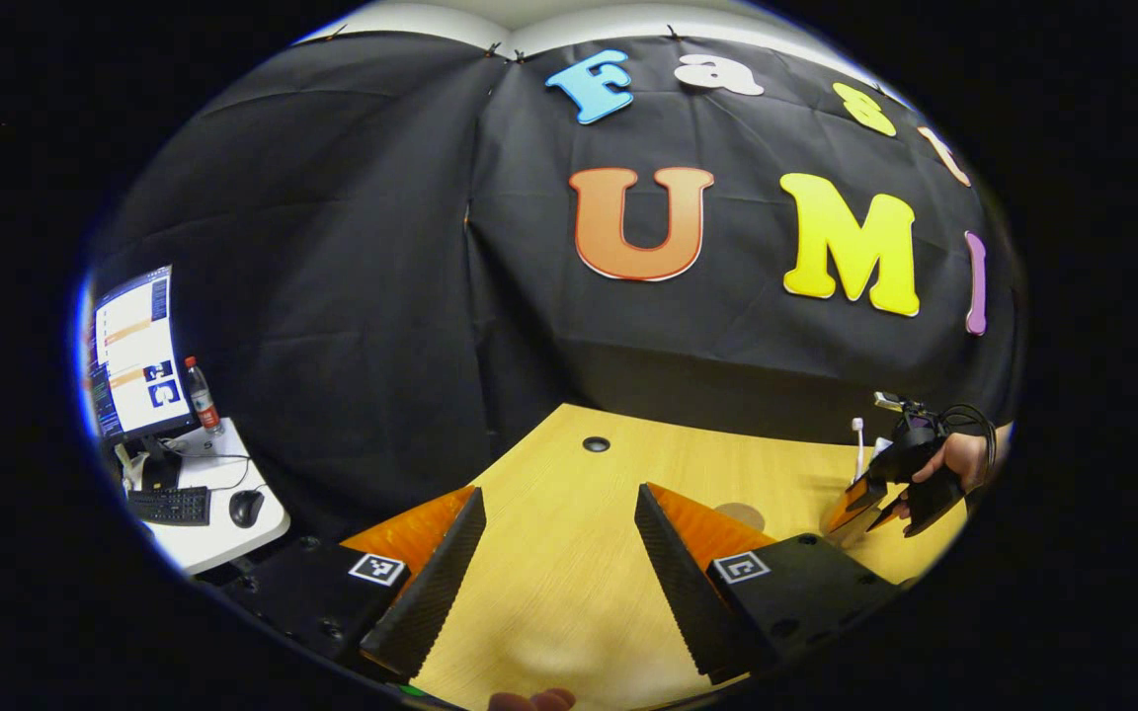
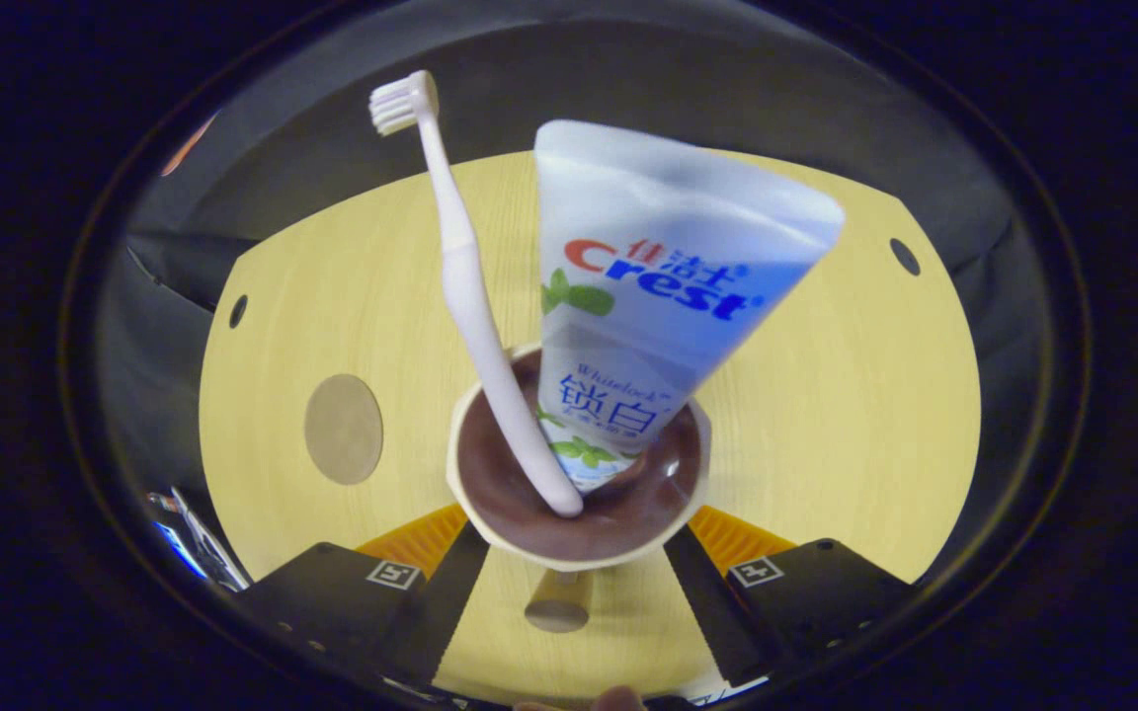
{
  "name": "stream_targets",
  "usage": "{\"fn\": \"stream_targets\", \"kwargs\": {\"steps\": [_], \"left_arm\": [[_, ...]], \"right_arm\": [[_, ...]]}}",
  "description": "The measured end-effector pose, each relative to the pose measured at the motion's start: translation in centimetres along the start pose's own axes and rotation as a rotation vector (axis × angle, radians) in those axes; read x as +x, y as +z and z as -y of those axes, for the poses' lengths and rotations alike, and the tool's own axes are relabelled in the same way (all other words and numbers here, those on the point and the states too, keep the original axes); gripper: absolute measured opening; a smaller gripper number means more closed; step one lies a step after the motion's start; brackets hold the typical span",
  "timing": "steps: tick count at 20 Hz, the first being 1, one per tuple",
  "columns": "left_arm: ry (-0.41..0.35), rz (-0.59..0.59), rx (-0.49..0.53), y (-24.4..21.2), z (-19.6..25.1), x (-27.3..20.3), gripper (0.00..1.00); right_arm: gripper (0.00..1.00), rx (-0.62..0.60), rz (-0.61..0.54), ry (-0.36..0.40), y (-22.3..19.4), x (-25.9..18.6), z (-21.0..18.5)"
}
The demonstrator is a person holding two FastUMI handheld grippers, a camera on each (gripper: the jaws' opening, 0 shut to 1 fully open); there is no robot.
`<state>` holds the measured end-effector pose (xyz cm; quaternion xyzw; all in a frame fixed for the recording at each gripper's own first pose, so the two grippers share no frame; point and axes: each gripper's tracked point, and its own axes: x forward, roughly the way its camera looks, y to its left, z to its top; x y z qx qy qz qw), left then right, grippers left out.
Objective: Put the toothbrush and toothpaste on the desktop into the cup, then pick up the cup and place it on the coaster on the desktop.
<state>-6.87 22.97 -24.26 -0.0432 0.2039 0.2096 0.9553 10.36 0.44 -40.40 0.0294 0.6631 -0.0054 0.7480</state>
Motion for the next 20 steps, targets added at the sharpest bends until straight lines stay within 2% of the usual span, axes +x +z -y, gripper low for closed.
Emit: {"fn": "stream_targets", "kwargs": {"steps": [1,3,5,6,7,10,12,20], "left_arm": [[0.017,-0.01,0.003,-0.1,-0.5,-0.1,0.97],[0.035,0.003,0.008,0.5,-1.2,-0.5,0.97],[0.035,0.022,0.009,1.2,-1.4,-0.5,0.97],[0.033,0.026,0.012,1.3,-1.4,-0.6,0.97],[0.03,0.029,0.015,1.4,-1.4,-0.8,0.97],[0.025,0.026,0.011,1.4,-1.1,-0.9,0.97],[0.025,0.014,0.005,1.0,-1.1,-1.1,0.96],[0.028,-0.002,0.003,0.3,-2.1,-2.2,0.97]], "right_arm": [[0.96,0.0,-0.008,-0.004,0.0,0.2,0.0],[0.84,0.001,-0.019,-0.024,-0.1,0.4,0.3],[0.78,0.005,-0.03,-0.032,-0.3,1.0,0.9],[0.69,0.011,-0.034,-0.029,-0.3,1.0,0.9],[0.64,0.014,-0.038,-0.025,-0.3,0.8,0.9],[0.61,-0.012,-0.063,-0.032,-0.9,1.4,1.1],[0.52,0.0,-0.072,-0.032,-1.0,1.8,1.1],[0.41,-0.043,-0.065,-0.061,-1.3,1.7,1.4]]}}
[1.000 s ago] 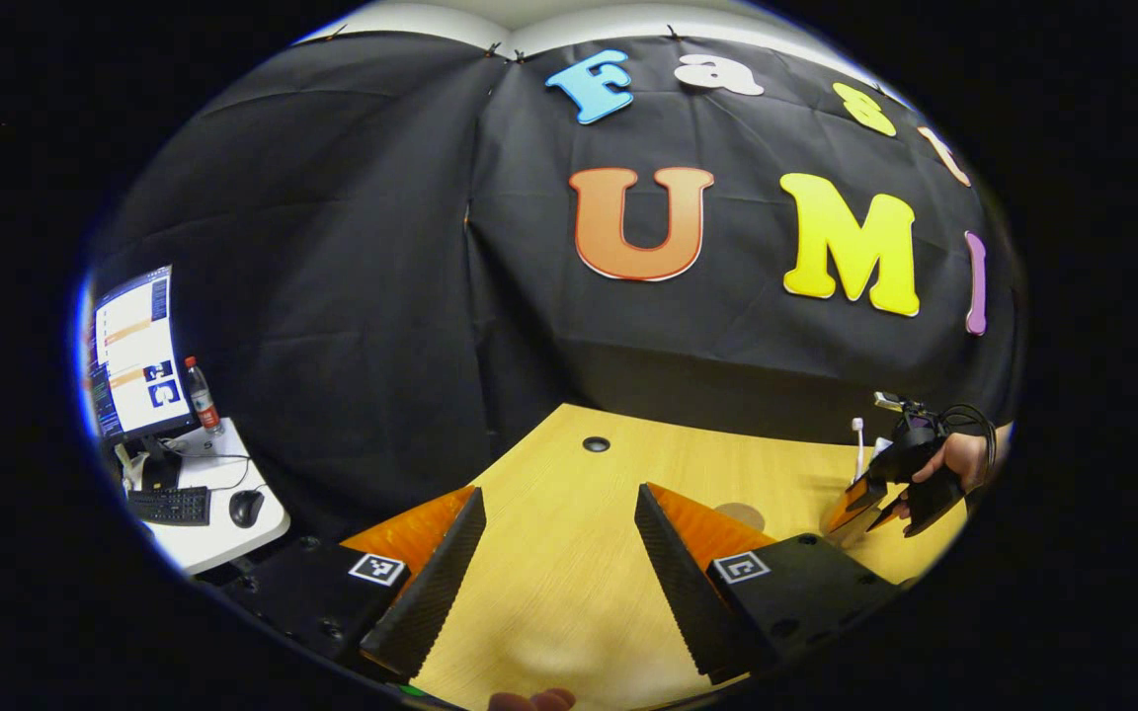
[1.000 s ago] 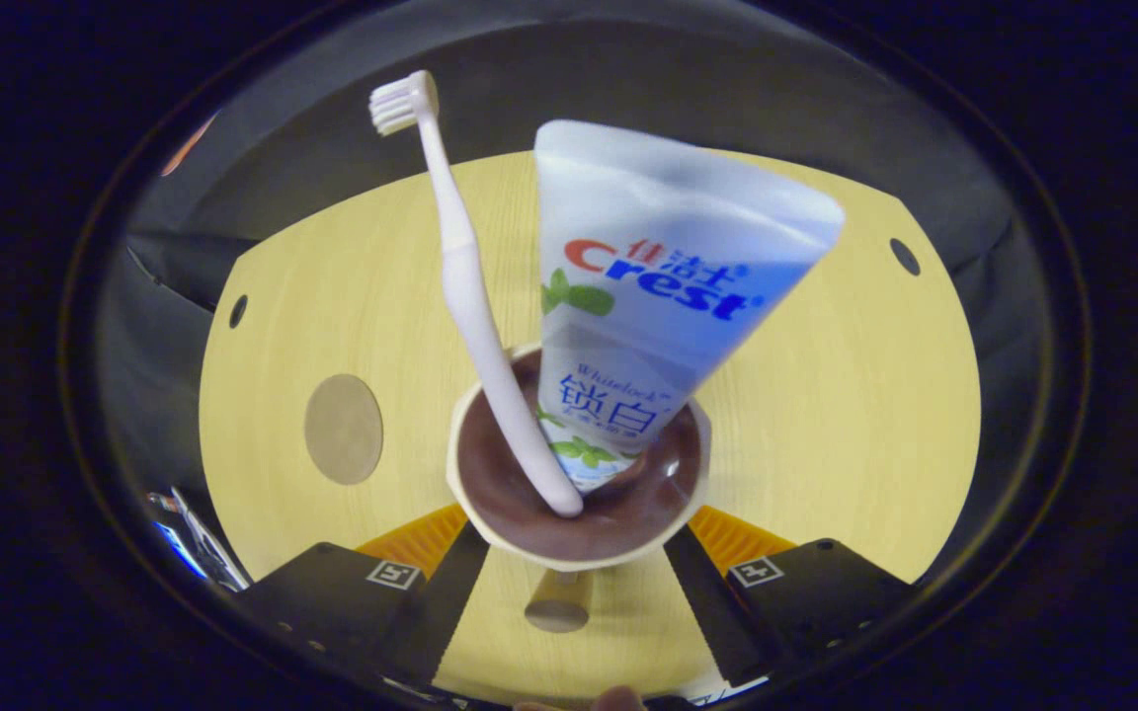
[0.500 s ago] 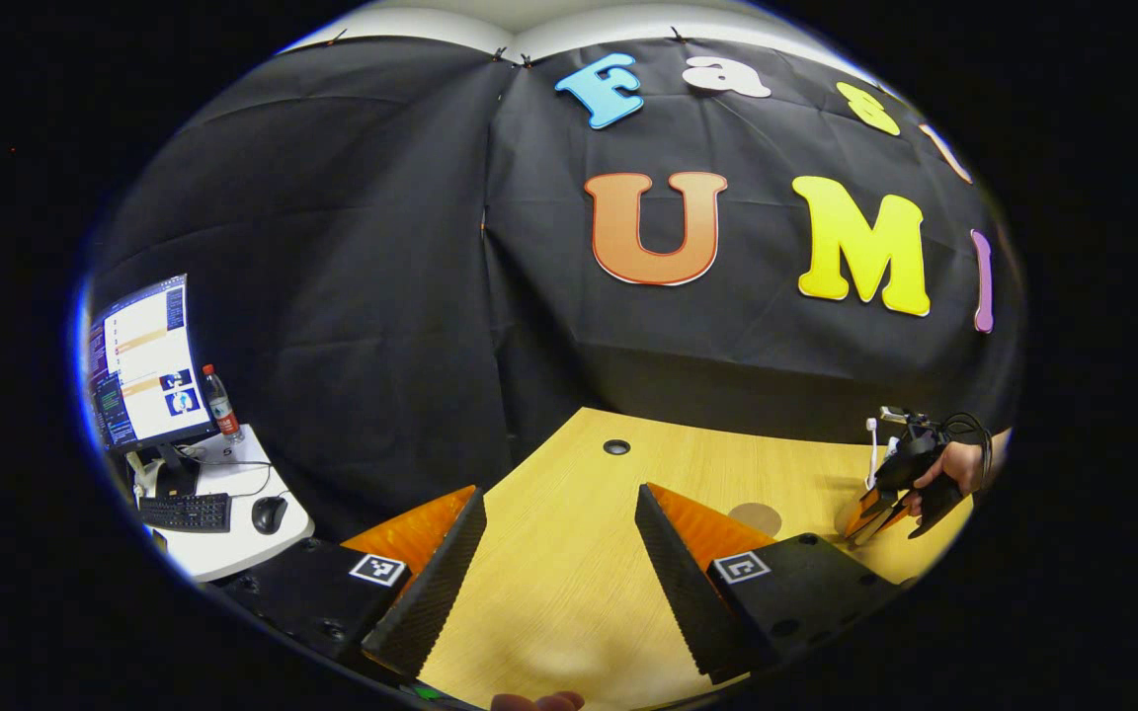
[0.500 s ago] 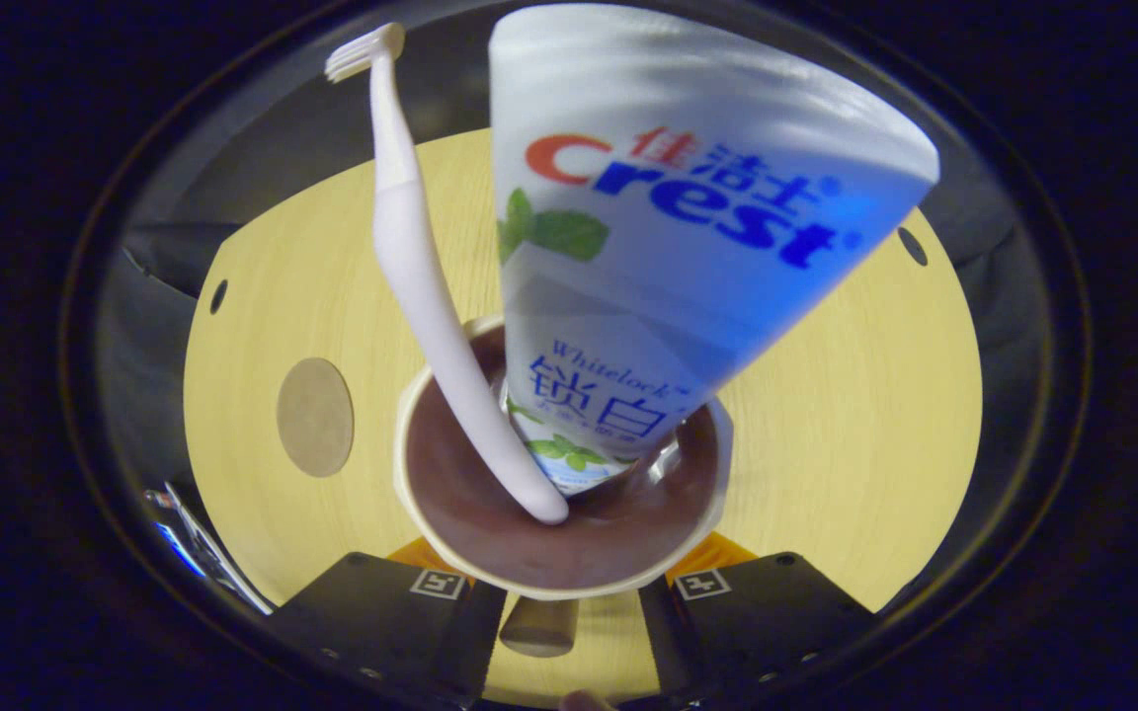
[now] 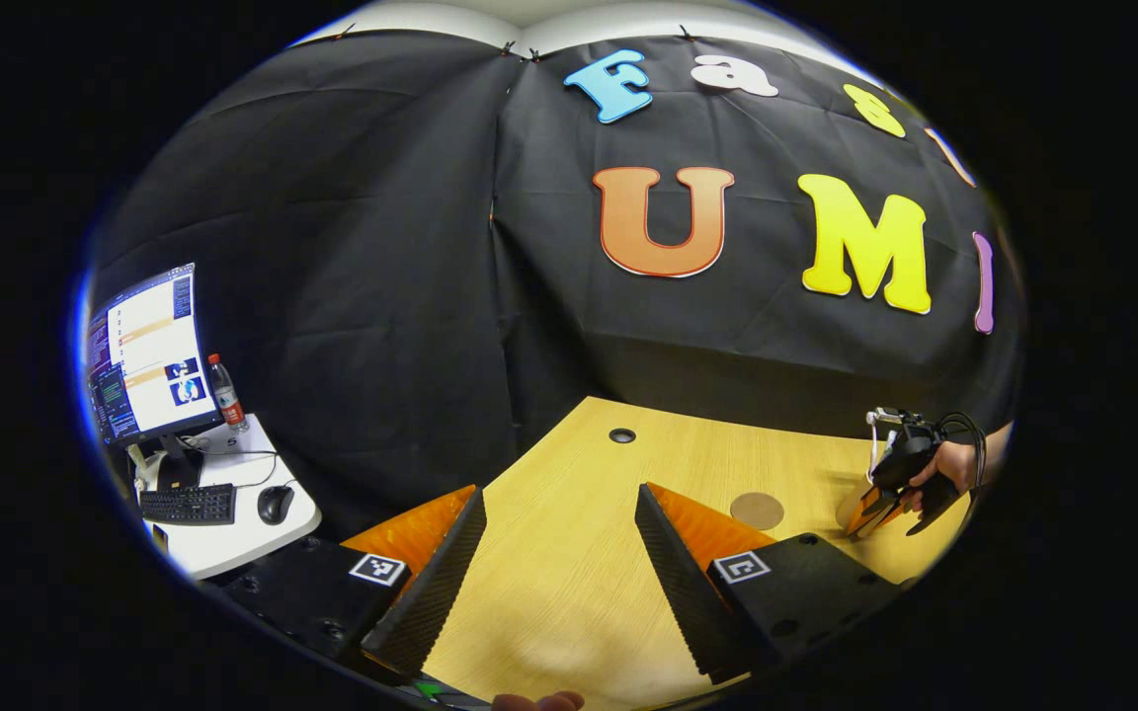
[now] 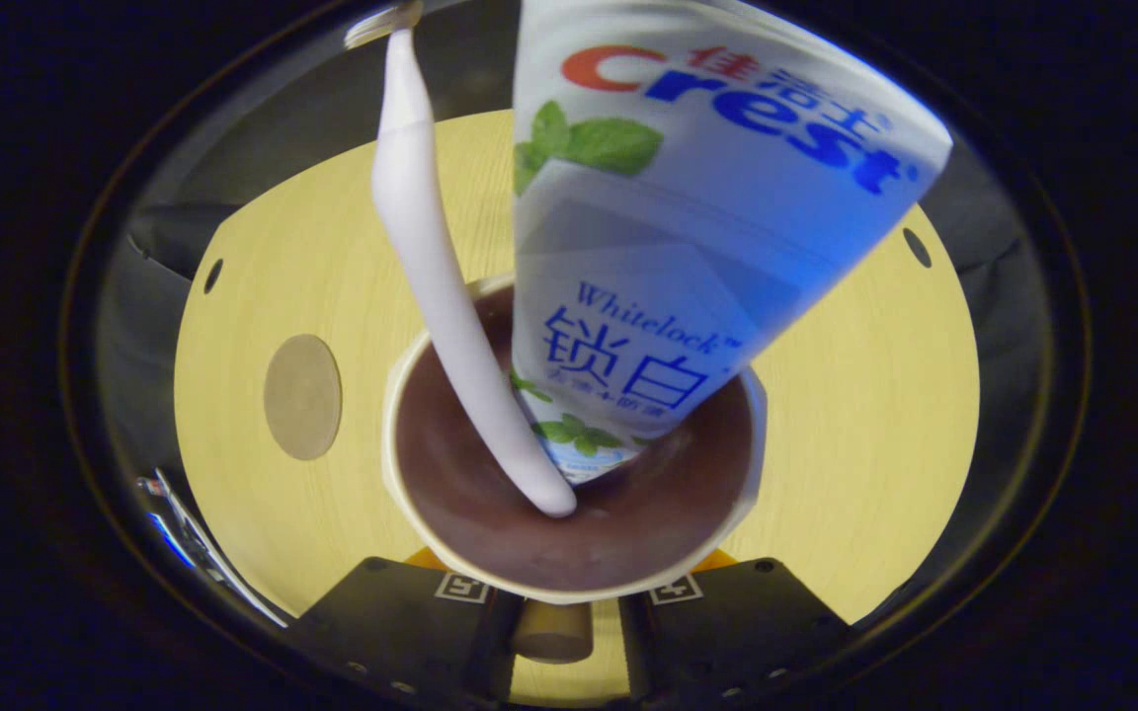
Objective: Put the toothbrush and toothpaste on the desktop into the cup, then pick up the cup and place it on the coaster on the desktop.
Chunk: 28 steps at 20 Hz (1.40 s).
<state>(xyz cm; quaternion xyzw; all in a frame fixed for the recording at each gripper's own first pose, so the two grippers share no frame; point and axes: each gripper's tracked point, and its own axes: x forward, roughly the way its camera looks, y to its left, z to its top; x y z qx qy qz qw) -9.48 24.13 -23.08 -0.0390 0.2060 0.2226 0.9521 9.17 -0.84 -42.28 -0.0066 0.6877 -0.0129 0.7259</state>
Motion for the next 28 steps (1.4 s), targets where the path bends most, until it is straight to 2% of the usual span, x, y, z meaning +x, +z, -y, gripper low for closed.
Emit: {"fn": "stream_targets", "kwargs": {"steps": [5,10,12,14,18,23,26,28], "left_arm": [[-0.034,-0.018,-0.01,-0.7,0.4,-0.6,0.97],[-0.045,-0.057,-0.038,-2.2,0.1,-1.1,0.97],[-0.041,-0.065,-0.041,-2.5,-0.1,-1.3,0.97],[-0.037,-0.072,-0.042,-2.7,-0.2,-1.5,0.97],[-0.038,-0.072,-0.039,-2.7,0.0,-1.7,0.97],[-0.051,-0.086,-0.038,-3.4,0.8,-2.2,0.97],[-0.061,-0.091,-0.039,-3.5,1.3,-2.3,0.98],[-0.064,-0.088,-0.038,-3.5,1.5,-2.3,0.98]], "right_arm": [[0.39,0.004,0.022,-0.023,0.0,-0.7,0.3],[0.39,0.096,-0.001,0.044,-0.5,-1.4,-0.1],[0.38,0.07,0.0,0.018,-0.3,-1.5,0.4],[0.42,0.037,0.016,0.002,0.2,-1.9,0.8],[0.36,0.002,0.013,0.003,0.4,-2.1,1.0],[0.36,-0.047,0.023,-0.011,0.6,-2.3,0.9],[0.23,-0.028,0.025,-0.004,0.8,-2.5,1.0],[0.23,-0.043,0.024,0.001,0.8,-2.4,1.2]]}}
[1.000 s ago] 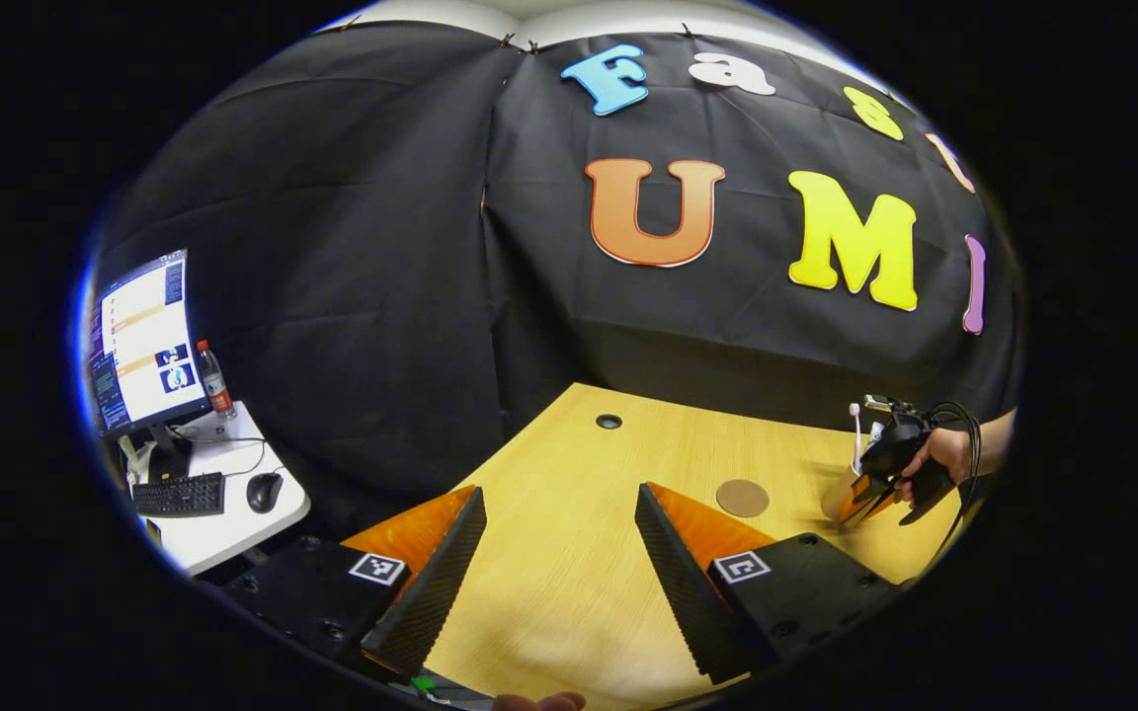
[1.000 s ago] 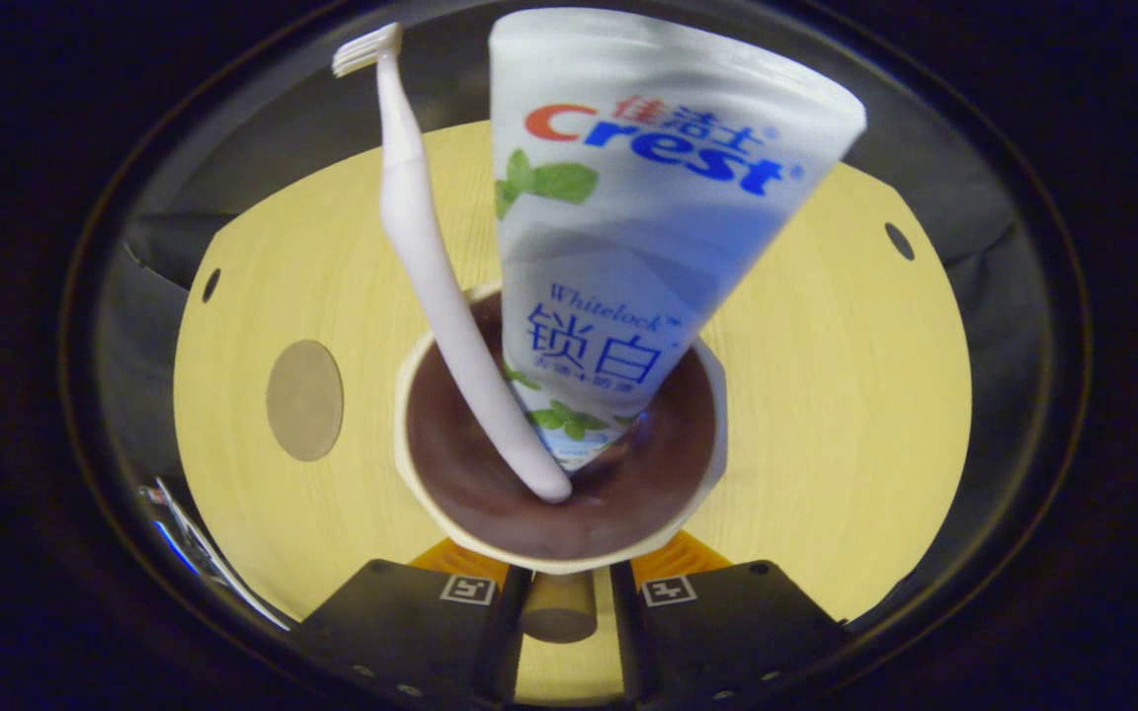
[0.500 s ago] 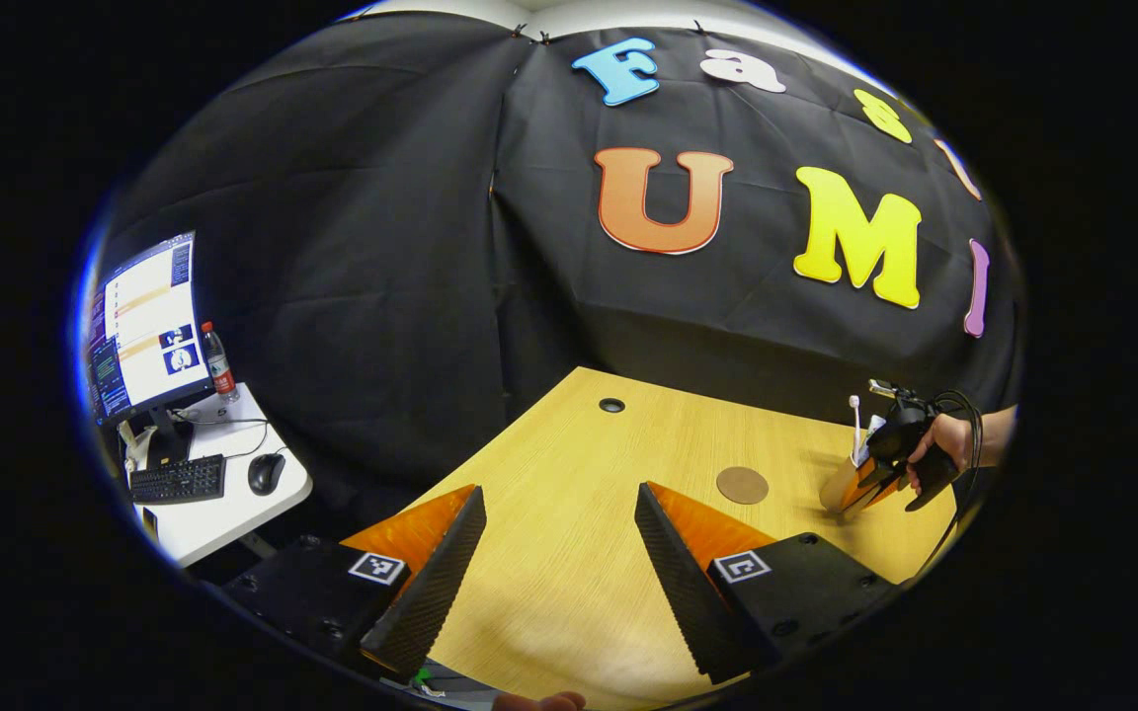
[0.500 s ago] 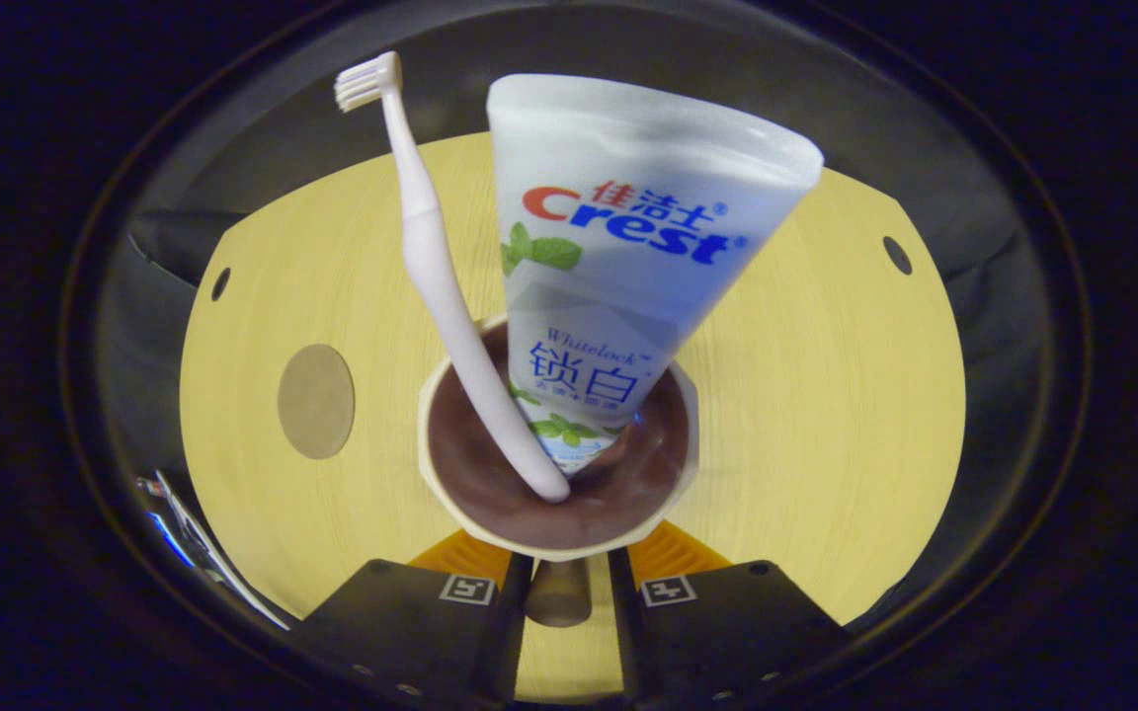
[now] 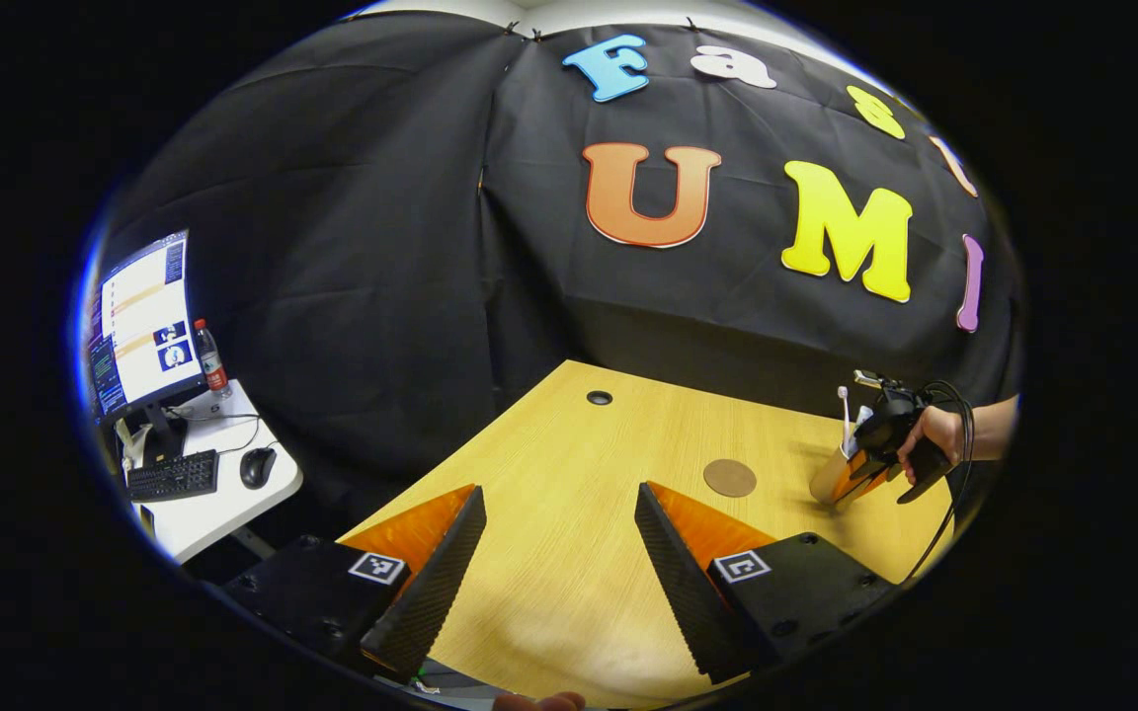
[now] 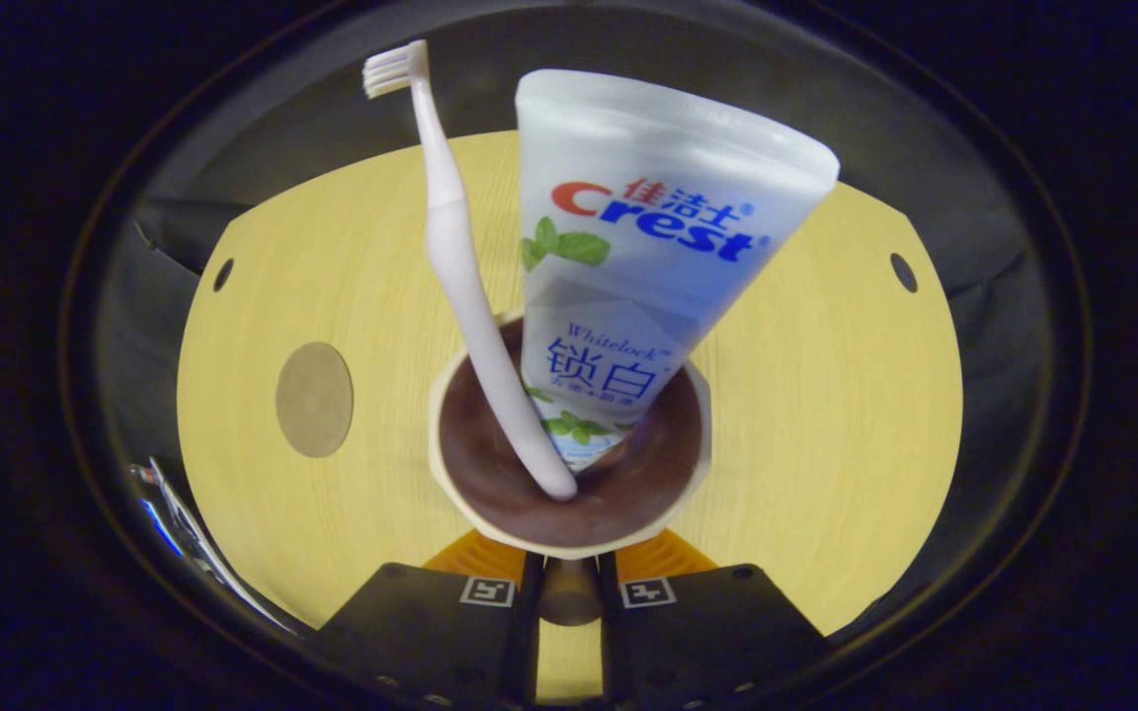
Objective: Put the toothbrush and toothpaste on the desktop into the cup, then pick up the cup and place it on the coaster on the desktop.
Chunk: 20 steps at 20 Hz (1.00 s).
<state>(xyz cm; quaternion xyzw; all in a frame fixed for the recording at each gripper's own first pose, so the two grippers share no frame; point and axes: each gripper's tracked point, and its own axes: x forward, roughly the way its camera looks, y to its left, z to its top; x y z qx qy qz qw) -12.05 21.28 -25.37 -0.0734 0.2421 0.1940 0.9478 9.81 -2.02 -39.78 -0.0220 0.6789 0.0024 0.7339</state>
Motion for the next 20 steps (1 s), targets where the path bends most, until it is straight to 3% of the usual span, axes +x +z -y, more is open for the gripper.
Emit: {"fn": "stream_targets", "kwargs": {"steps": [10,20], "left_arm": [[-0.012,0.006,-0.007,0.0,0.3,-0.2,0.97],[0.004,0.008,-0.015,0.1,-1.7,-1.3,0.97]], "right_arm": [[0.23,-0.026,0.045,0.019,0.4,0.0,-0.4],[0.23,-0.116,0.108,0.142,1.5,-0.6,-1.6]]}}
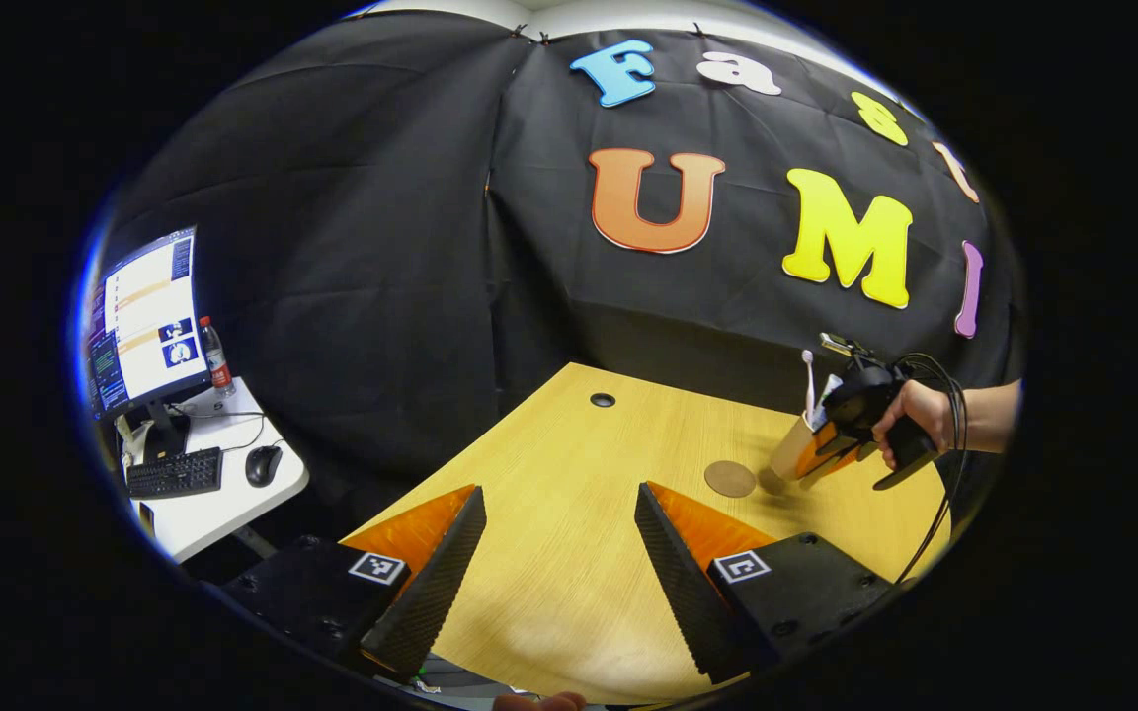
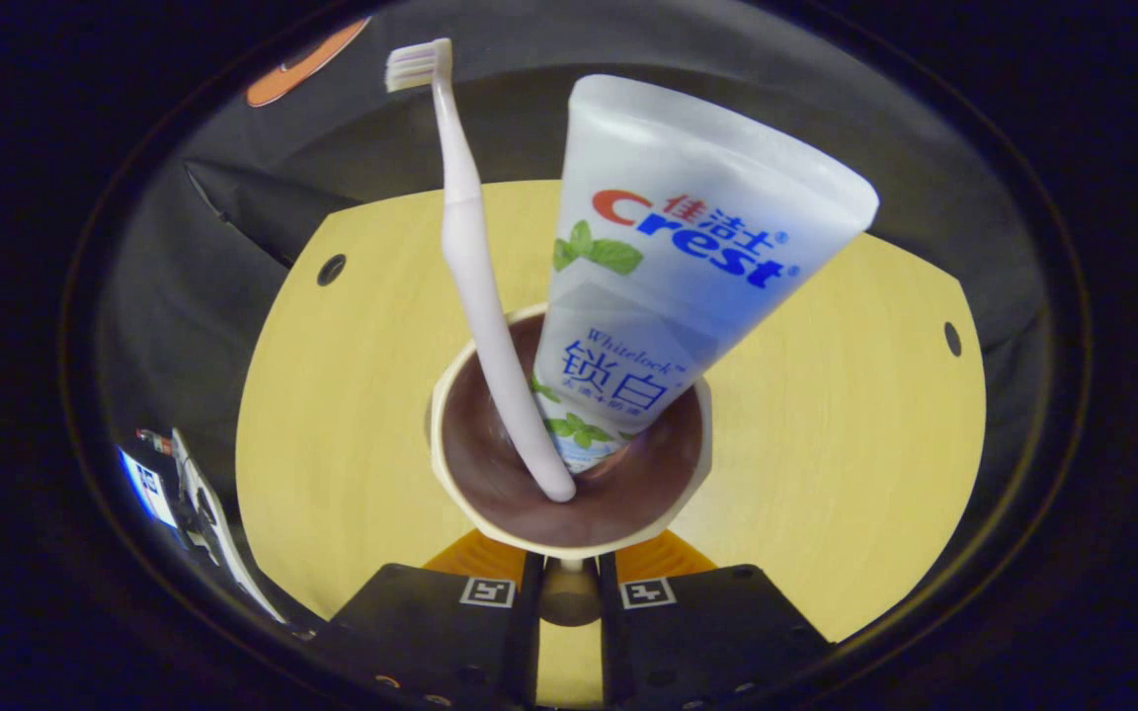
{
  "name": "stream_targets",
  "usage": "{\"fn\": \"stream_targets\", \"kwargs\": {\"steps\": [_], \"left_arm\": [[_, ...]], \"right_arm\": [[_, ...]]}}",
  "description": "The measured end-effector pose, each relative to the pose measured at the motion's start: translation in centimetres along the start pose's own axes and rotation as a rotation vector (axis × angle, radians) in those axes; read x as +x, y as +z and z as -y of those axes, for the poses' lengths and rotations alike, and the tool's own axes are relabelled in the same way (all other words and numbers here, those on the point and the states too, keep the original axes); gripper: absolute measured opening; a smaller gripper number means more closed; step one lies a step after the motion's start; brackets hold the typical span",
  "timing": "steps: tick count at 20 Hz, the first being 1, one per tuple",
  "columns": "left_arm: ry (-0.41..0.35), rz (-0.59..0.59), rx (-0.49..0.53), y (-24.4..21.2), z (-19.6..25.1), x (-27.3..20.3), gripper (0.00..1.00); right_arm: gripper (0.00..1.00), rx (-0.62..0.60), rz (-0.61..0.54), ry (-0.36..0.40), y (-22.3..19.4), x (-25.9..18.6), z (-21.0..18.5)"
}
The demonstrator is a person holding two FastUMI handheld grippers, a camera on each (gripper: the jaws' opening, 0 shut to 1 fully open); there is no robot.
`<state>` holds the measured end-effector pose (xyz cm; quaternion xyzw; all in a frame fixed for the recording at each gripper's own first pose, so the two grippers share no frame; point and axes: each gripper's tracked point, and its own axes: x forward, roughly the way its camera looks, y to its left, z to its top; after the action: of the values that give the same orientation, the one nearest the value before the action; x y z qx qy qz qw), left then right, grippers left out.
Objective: Put the toothbrush and toothpaste on the desktop into the cup, then pick up the cup and place it on the coaster on the desktop.
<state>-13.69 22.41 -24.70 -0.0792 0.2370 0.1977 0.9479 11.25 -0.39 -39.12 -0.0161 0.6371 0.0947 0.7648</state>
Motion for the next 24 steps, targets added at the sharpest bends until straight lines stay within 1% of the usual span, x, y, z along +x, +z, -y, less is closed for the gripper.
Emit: {"fn": "stream_targets", "kwargs": {"steps": [6,10,13,19,22,24], "left_arm": [[0.033,-0.006,-0.011,0.1,-2.0,-0.2,0.97],[0.058,-0.016,-0.027,-0.2,-3.3,0.1,0.98],[0.067,-0.022,-0.035,-0.4,-4.0,0.3,0.97],[0.072,-0.035,-0.041,-0.6,-4.8,0.6,0.97],[0.062,-0.042,-0.056,-0.7,-5.0,0.8,0.97],[0.058,-0.053,-0.078,-1.0,-5.0,0.8,0.97]], "right_arm": [[0.23,-0.036,-0.028,0.014,-0.2,-0.5,0.4],[0.23,-0.051,-0.062,0.002,0.0,-1.1,0.8],[0.23,-0.055,-0.073,-0.021,-0.2,-1.1,0.9],[0.23,-0.075,-0.09,-0.083,-0.3,-1.3,1.3],[0.22,-0.054,-0.086,-0.086,-0.1,-1.4,1.3],[0.24,-0.044,-0.086,-0.075,-0.6,-1.3,1.0]]}}
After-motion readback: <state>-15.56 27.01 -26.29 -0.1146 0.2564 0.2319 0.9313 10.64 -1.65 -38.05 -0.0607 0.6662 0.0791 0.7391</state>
